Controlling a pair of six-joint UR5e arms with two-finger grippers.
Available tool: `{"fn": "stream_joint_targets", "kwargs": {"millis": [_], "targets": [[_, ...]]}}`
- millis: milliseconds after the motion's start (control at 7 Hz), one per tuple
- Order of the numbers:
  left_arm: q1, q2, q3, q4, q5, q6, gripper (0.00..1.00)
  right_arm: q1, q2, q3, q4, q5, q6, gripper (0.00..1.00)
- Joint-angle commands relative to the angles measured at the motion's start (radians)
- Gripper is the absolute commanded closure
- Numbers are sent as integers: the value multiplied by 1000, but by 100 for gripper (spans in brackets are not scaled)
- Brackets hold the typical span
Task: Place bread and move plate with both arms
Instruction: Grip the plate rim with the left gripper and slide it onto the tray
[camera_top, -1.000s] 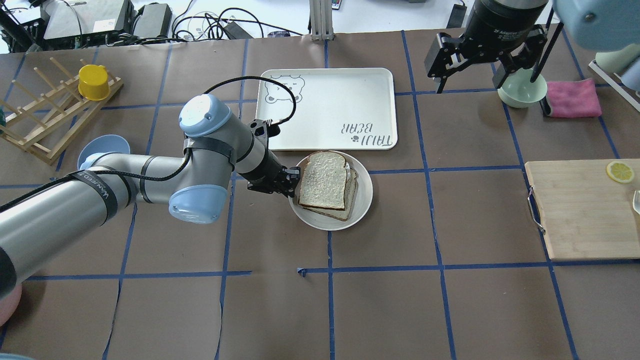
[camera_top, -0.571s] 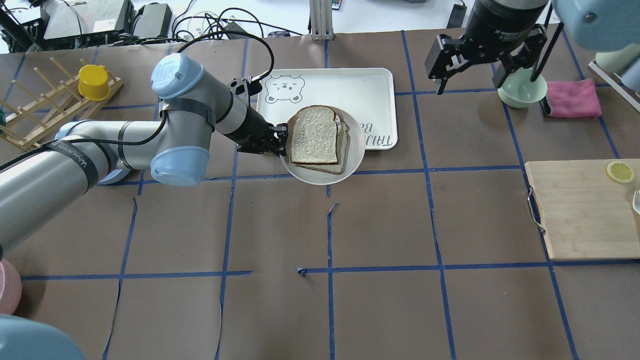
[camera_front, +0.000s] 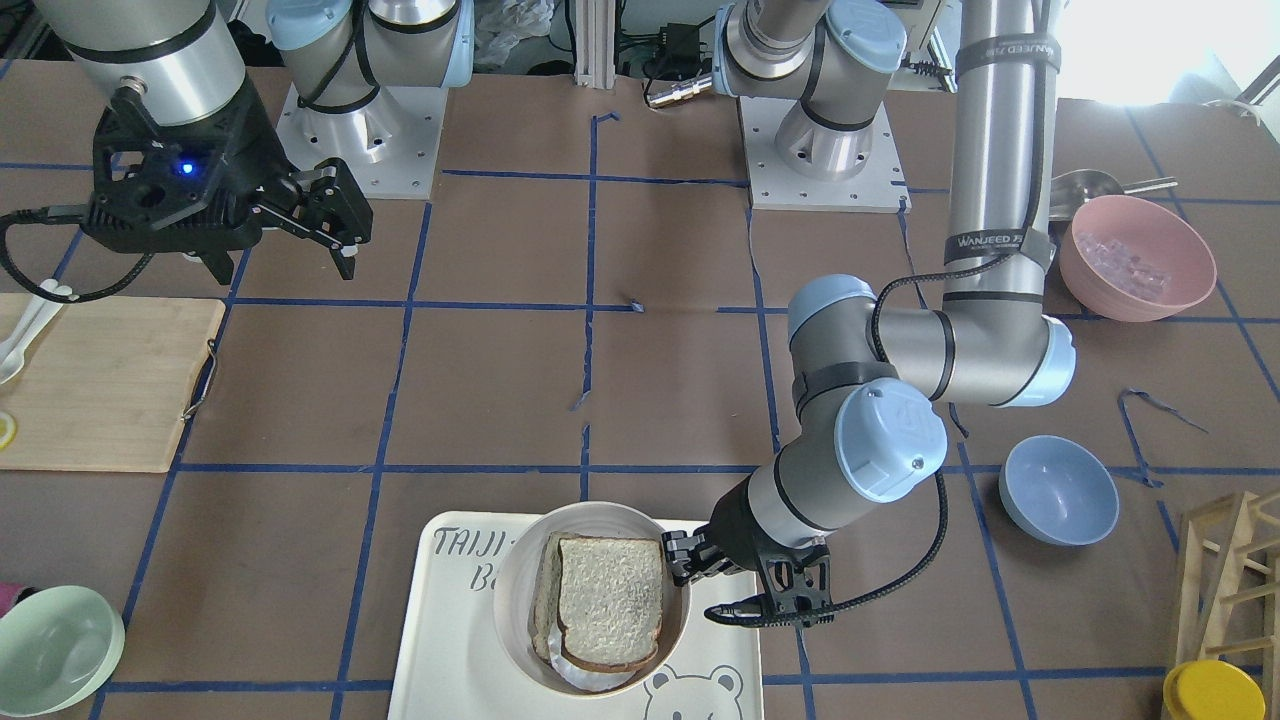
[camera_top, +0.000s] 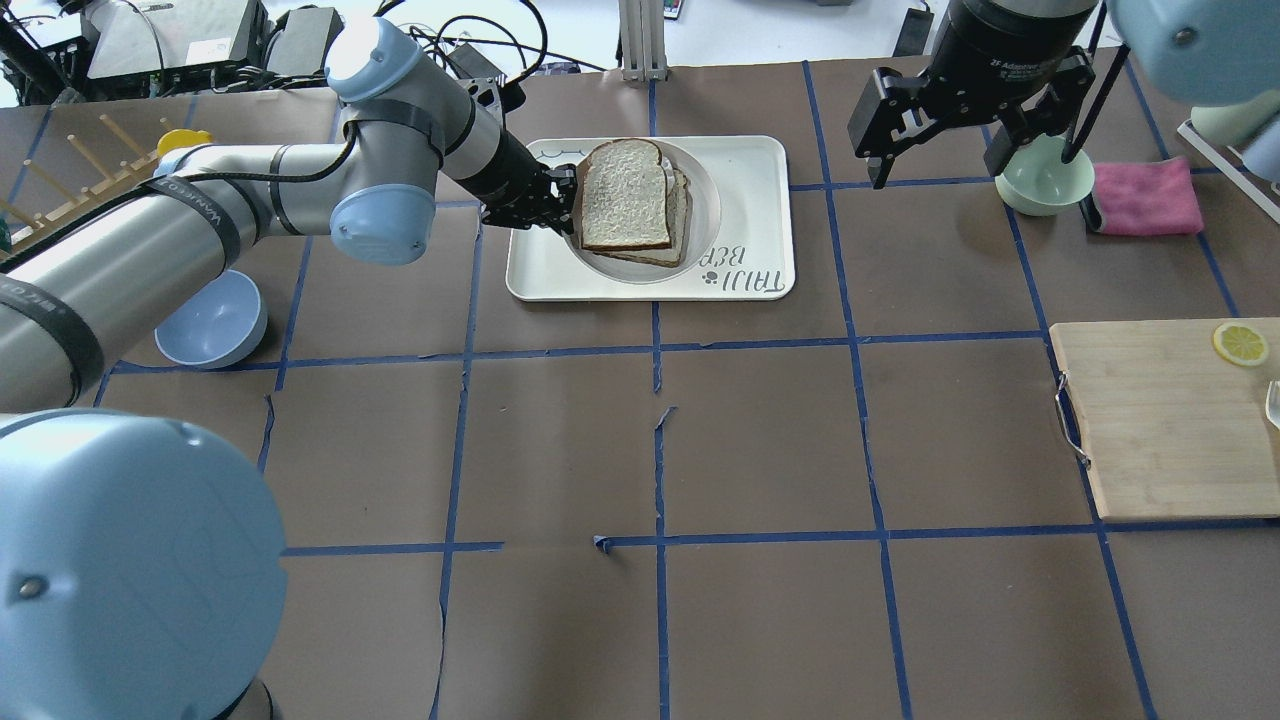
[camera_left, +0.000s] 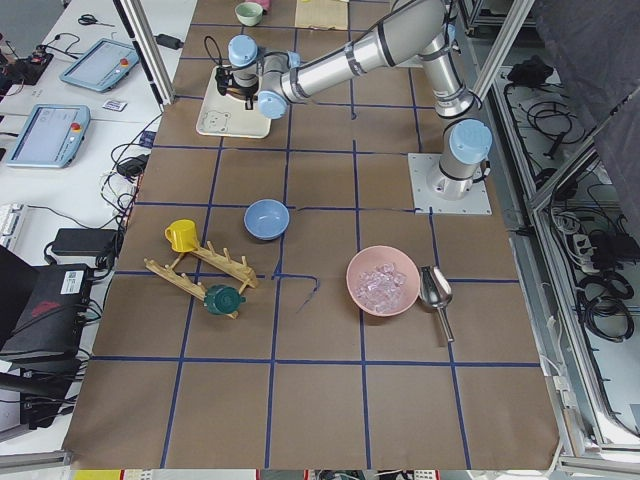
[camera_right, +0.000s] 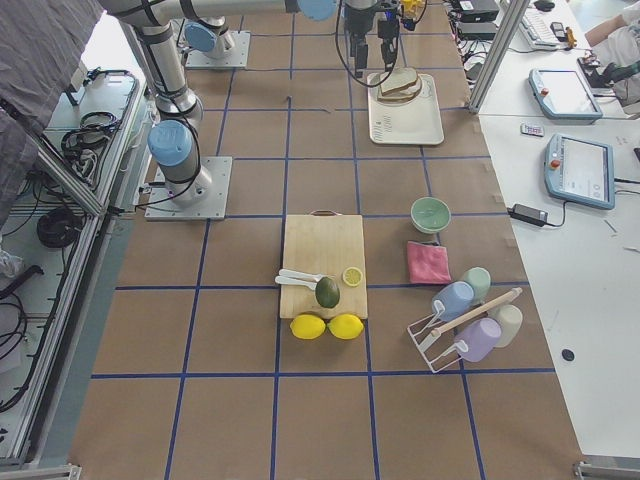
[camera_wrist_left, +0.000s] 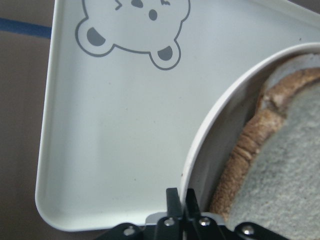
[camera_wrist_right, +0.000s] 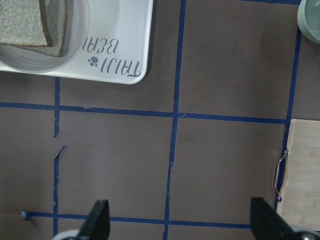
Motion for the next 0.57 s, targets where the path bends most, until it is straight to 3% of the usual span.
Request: {"fn": "stream_joint_targets", "kwargs": {"millis": [0, 143, 286, 429], "targets": [[0, -71, 46, 5, -2, -12, 100, -3, 1, 0, -1, -2, 0, 0], [0, -67, 44, 5, -2, -11, 66, -5, 1, 0, -1, -3, 0, 0], [0, -56, 43, 2, -3, -12, 1, -5, 1, 0, 2, -3, 2, 0], [0, -32, 41, -26, -2, -12, 0, -8, 1, 0, 10, -5, 2, 0]]}}
